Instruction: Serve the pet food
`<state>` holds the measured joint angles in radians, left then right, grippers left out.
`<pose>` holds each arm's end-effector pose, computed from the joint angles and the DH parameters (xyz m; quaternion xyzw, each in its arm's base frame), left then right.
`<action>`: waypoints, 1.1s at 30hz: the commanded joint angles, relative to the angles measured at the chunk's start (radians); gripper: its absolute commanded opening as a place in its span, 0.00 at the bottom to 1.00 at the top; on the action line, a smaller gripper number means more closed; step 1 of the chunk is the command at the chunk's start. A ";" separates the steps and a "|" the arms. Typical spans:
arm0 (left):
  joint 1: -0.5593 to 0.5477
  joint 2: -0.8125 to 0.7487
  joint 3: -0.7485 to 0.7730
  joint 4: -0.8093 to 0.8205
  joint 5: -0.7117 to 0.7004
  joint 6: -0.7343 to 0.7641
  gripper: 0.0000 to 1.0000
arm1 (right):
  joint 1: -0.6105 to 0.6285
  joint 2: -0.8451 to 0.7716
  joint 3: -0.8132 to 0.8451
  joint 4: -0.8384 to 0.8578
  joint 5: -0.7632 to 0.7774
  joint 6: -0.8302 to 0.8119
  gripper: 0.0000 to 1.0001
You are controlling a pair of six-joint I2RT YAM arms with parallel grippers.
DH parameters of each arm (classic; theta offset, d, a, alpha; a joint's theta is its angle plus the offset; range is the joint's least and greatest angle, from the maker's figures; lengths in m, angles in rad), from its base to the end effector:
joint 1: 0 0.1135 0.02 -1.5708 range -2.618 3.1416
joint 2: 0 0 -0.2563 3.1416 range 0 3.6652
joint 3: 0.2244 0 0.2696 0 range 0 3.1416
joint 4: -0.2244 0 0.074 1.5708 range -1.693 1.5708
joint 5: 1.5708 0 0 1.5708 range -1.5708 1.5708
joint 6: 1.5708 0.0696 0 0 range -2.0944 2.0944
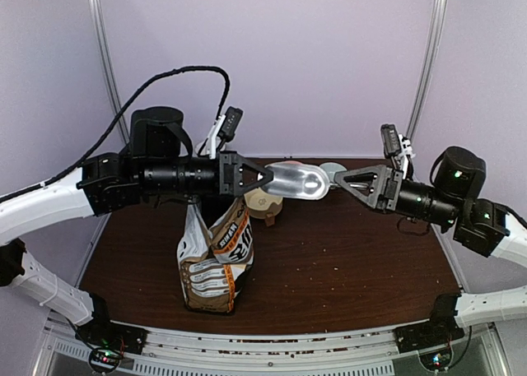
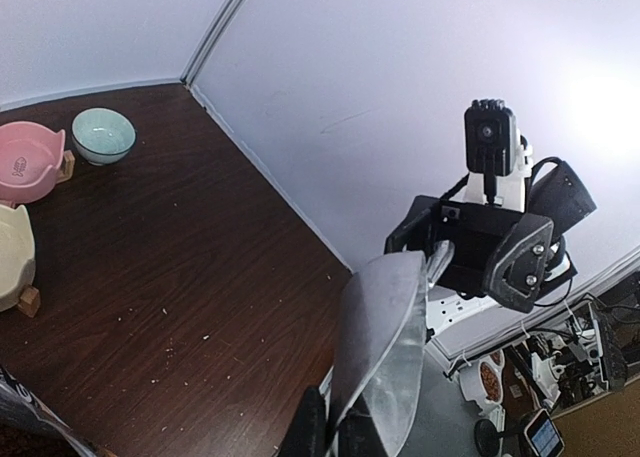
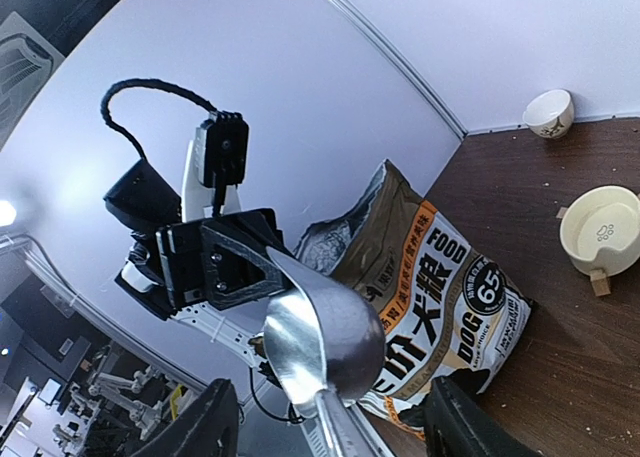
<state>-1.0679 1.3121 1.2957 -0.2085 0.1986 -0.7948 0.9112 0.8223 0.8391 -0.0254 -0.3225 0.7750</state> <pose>0.1600 -0.3193 0.3852 0.1671 0.7625 -0.5439 0.3079 0.1342 0.2090 0.3645 -0.1605 0.6916 0.5947 0.3771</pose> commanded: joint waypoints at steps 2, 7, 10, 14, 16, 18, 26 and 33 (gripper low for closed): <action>-0.001 -0.027 -0.010 0.081 0.008 0.014 0.00 | -0.015 -0.008 0.004 0.073 -0.064 0.064 0.60; -0.001 -0.024 -0.009 0.089 0.019 0.015 0.00 | -0.019 0.006 0.007 0.065 -0.075 0.066 0.47; -0.001 -0.019 -0.007 0.094 0.033 0.015 0.00 | -0.020 0.008 0.006 0.073 -0.083 0.071 0.40; -0.001 -0.017 -0.004 0.095 0.040 0.015 0.00 | -0.023 0.017 0.006 0.086 -0.106 0.074 0.29; -0.001 -0.016 -0.004 0.095 0.042 0.015 0.00 | -0.023 0.022 0.007 0.081 -0.112 0.074 0.28; -0.001 -0.016 -0.004 0.096 0.043 0.015 0.00 | -0.024 0.027 0.008 0.076 -0.117 0.075 0.28; -0.001 -0.008 -0.003 0.105 0.062 0.015 0.00 | -0.025 0.046 0.017 0.077 -0.142 0.077 0.28; -0.001 -0.012 -0.007 0.115 0.064 0.012 0.00 | -0.036 0.053 0.003 0.094 -0.151 0.091 0.35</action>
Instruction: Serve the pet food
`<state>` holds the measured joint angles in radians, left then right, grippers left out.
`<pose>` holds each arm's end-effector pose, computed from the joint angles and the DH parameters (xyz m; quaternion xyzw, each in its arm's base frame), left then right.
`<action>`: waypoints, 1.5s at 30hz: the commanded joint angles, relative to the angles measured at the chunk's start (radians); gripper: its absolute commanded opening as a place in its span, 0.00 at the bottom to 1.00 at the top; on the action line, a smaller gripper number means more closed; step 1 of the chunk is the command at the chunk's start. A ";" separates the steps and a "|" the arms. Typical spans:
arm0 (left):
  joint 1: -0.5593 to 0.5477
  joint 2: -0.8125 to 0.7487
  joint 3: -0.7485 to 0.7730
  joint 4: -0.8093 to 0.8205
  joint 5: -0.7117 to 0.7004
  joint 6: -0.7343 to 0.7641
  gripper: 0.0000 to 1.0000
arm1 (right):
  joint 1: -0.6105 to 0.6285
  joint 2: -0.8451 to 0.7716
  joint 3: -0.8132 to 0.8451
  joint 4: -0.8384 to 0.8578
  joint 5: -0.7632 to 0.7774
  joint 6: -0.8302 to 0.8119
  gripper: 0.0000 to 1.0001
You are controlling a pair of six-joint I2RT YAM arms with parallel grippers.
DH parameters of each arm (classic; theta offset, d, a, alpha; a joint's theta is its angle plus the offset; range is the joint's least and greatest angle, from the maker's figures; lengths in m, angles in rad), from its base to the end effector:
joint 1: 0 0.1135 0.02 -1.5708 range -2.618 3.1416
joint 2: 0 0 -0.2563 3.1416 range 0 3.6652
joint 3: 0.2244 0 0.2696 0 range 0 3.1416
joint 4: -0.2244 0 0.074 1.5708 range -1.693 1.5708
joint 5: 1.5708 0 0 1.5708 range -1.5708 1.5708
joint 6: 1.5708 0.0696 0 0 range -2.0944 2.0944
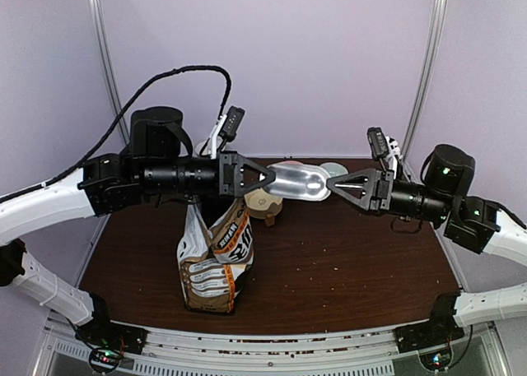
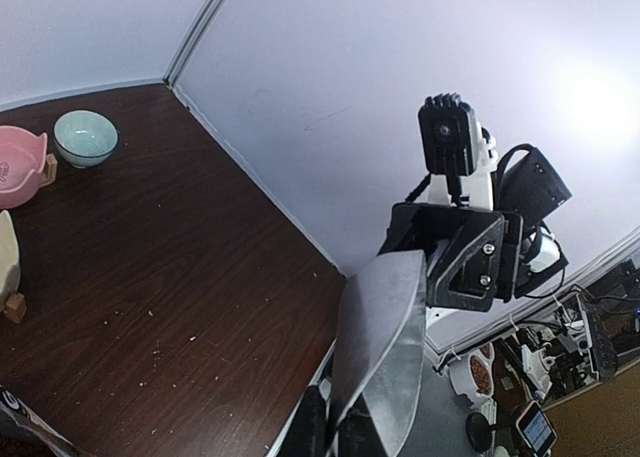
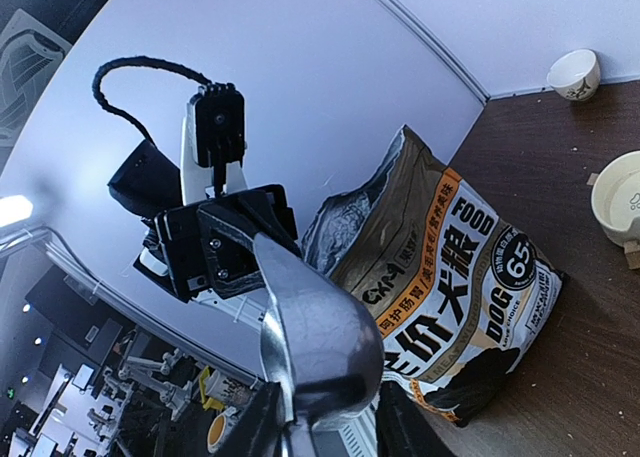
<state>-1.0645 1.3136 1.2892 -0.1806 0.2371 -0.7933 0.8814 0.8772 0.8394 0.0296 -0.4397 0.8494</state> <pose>0.1592 -0.3208 0.3861 0.1781 0.7531 -0.5568 0.3017 0.1413 0.2180 0.3595 -0.1646 0.6904 0.6236 0.3277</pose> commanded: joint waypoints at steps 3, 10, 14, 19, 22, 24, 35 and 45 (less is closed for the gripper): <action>-0.005 -0.032 -0.013 0.089 0.006 0.007 0.00 | -0.023 -0.012 -0.016 0.073 -0.057 0.040 0.43; -0.005 -0.044 -0.020 0.087 0.015 0.005 0.00 | -0.064 -0.010 -0.030 0.122 -0.157 0.077 0.51; -0.005 -0.031 -0.013 0.086 0.035 0.008 0.00 | -0.065 -0.002 -0.017 0.118 -0.194 0.074 0.41; -0.005 -0.020 -0.005 0.083 0.040 0.009 0.00 | -0.065 -0.002 -0.012 0.111 -0.208 0.070 0.28; -0.005 -0.020 -0.004 0.082 0.038 0.011 0.00 | -0.064 -0.002 -0.013 0.106 -0.210 0.069 0.22; -0.005 -0.020 -0.004 0.080 0.035 0.011 0.00 | -0.065 -0.003 -0.013 0.103 -0.210 0.069 0.19; -0.005 -0.029 0.029 -0.018 -0.019 0.062 0.23 | -0.065 -0.004 -0.007 0.107 -0.202 0.052 0.00; 0.066 -0.149 0.175 -0.533 -0.368 0.135 0.76 | 0.005 0.054 0.251 -0.280 -0.026 -0.230 0.00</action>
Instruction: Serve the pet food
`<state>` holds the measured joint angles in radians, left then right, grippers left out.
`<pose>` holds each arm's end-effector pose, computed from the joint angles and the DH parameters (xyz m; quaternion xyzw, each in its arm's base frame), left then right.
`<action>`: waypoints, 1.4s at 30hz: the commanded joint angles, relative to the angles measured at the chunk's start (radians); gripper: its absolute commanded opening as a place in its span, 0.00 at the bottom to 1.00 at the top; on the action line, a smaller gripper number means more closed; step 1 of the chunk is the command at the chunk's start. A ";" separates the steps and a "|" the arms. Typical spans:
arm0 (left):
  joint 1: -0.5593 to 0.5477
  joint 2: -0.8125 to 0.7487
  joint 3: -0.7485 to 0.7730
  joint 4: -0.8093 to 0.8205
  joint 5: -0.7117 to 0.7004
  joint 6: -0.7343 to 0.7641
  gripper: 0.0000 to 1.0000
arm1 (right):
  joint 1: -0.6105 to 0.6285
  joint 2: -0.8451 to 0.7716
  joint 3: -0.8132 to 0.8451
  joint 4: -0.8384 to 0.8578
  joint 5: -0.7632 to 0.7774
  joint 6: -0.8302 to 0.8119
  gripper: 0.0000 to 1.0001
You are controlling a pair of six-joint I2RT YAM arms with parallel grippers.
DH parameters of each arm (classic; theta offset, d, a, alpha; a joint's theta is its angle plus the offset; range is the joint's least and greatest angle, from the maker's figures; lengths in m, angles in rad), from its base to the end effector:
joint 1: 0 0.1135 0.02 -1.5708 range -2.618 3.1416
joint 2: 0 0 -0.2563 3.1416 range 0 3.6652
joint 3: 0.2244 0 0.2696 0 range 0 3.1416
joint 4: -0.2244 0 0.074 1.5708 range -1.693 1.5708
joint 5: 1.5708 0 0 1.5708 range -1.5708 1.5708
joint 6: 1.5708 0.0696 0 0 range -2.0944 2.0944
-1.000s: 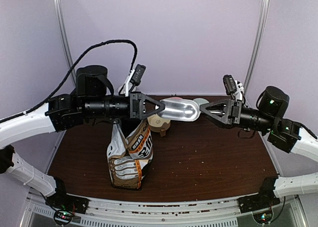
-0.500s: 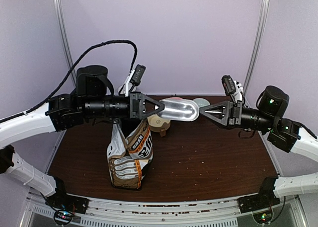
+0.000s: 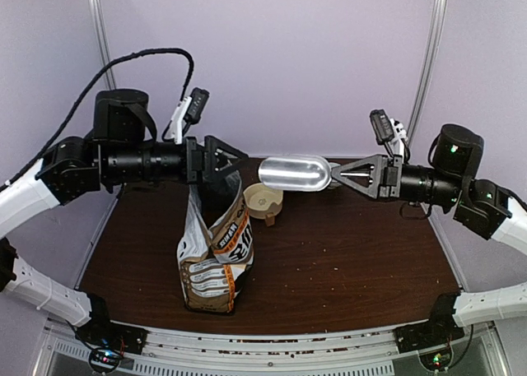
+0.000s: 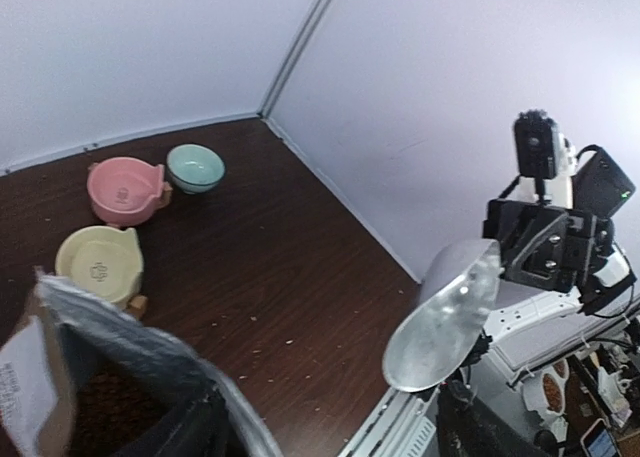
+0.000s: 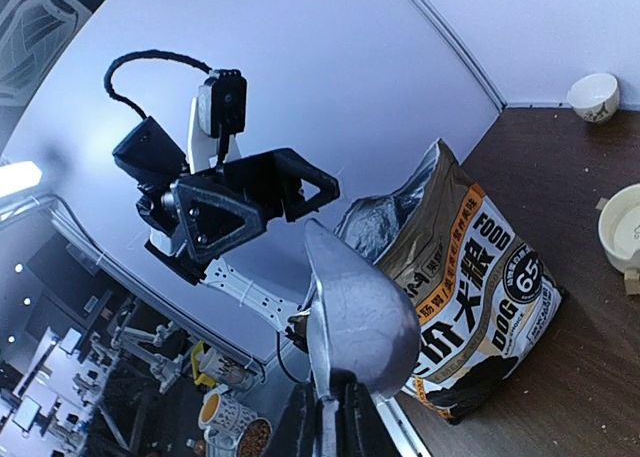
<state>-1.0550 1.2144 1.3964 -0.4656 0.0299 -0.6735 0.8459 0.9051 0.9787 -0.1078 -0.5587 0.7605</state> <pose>0.1541 -0.2760 0.4201 0.1605 0.7836 -0.4641 0.3804 0.1397 0.2134 0.3897 -0.2209 0.6824 0.6183 0.3212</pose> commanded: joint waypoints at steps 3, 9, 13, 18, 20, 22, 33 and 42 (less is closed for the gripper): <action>0.112 -0.054 0.070 -0.401 -0.171 -0.006 0.79 | 0.077 0.088 0.214 -0.251 0.150 -0.207 0.00; 0.127 -0.047 0.039 -0.494 -0.117 -0.009 0.83 | 0.181 0.258 0.431 -0.408 0.278 -0.324 0.00; 0.127 -0.039 0.011 -0.514 -0.113 -0.016 0.83 | 0.228 0.371 0.566 -0.470 0.320 -0.363 0.00; 0.127 -0.036 -0.006 -0.498 -0.127 -0.019 0.58 | 0.275 0.534 0.736 -0.580 0.397 -0.432 0.00; 0.127 -0.031 -0.009 -0.477 -0.130 -0.012 0.49 | 0.291 0.600 0.802 -0.627 0.426 -0.454 0.00; 0.127 -0.022 -0.006 -0.456 -0.131 -0.004 0.38 | 0.301 0.665 0.870 -0.705 0.481 -0.469 0.00; 0.103 0.090 0.107 -0.284 -0.023 0.174 0.00 | 0.322 0.882 1.079 -1.043 0.836 -0.444 0.00; 0.069 0.193 0.057 -0.128 0.010 0.182 0.00 | 0.269 1.043 0.931 -1.039 0.707 -0.341 0.00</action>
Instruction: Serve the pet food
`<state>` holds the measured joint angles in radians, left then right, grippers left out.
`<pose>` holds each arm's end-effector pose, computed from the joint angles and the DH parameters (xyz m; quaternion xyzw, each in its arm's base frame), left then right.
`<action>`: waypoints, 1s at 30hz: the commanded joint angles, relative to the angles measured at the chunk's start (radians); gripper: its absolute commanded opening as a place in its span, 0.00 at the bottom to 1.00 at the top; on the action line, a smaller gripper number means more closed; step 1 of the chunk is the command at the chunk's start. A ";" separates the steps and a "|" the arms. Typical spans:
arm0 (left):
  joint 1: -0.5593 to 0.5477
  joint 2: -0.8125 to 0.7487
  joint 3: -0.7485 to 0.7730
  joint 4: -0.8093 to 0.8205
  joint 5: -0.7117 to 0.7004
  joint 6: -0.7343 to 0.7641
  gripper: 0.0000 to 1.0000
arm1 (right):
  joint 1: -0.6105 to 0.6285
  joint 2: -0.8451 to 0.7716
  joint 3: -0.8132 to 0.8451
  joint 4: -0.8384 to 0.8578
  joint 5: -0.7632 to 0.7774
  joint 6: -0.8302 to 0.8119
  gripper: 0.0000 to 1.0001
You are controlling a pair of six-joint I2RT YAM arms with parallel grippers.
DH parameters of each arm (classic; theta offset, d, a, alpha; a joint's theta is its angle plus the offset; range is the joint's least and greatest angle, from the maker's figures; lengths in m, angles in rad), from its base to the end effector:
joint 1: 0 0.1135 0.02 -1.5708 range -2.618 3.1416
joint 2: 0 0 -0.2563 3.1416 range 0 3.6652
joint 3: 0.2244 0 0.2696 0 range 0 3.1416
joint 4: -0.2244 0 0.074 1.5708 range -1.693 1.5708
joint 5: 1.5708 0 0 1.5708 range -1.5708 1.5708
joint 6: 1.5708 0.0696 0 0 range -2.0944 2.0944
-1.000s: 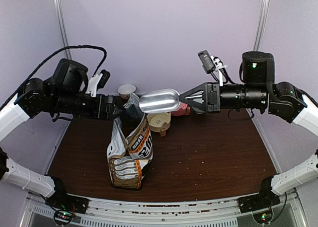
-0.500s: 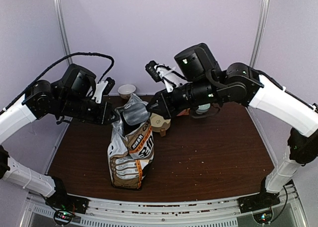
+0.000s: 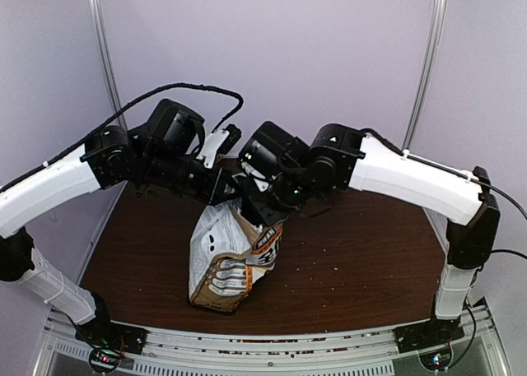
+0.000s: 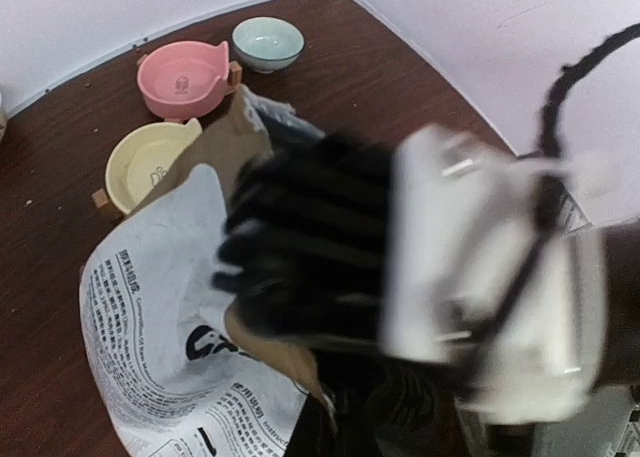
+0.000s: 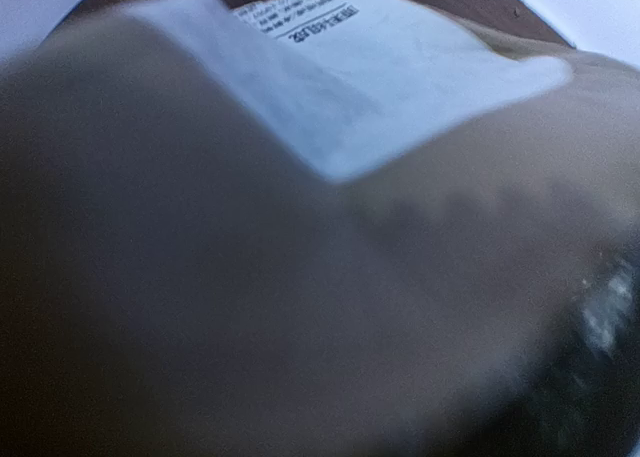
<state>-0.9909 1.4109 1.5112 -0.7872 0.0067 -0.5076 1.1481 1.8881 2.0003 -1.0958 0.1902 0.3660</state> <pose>0.1891 -0.2895 0.3615 0.2177 0.8773 -0.2935 0.3111 0.1898 0.3898 0.3275 -0.3378 0.8914 0.1318 0.2718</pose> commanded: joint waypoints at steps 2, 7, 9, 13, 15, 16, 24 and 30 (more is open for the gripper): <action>0.005 0.001 -0.119 0.271 0.069 -0.006 0.00 | -0.044 0.100 -0.135 0.002 -0.152 0.061 0.00; 0.004 0.015 -0.214 0.380 0.108 -0.048 0.00 | -0.049 0.183 -0.155 0.072 -0.434 0.067 0.00; 0.005 0.017 -0.230 0.385 0.103 -0.047 0.00 | -0.054 0.177 -0.164 0.104 -0.529 0.080 0.00; 0.005 0.010 -0.248 0.386 0.080 -0.030 0.00 | -0.079 0.140 -0.196 0.184 -0.713 0.124 0.00; 0.005 0.008 -0.252 0.392 0.074 -0.022 0.00 | -0.096 0.119 -0.221 0.220 -0.781 0.153 0.00; 0.005 0.008 -0.252 0.395 0.074 -0.020 0.00 | -0.104 0.110 -0.233 0.238 -0.823 0.169 0.00; 0.005 -0.015 -0.253 0.402 0.062 -0.008 0.00 | -0.151 0.023 -0.362 0.474 -0.988 0.378 0.00; 0.005 -0.080 -0.258 0.387 0.058 -0.007 0.00 | -0.197 -0.090 -0.475 0.726 -1.020 0.626 0.00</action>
<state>-0.9707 1.4014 1.2453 -0.5030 0.0353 -0.5331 0.9657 1.8687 1.5936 -0.6224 -0.6441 0.7250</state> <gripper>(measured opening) 0.019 0.098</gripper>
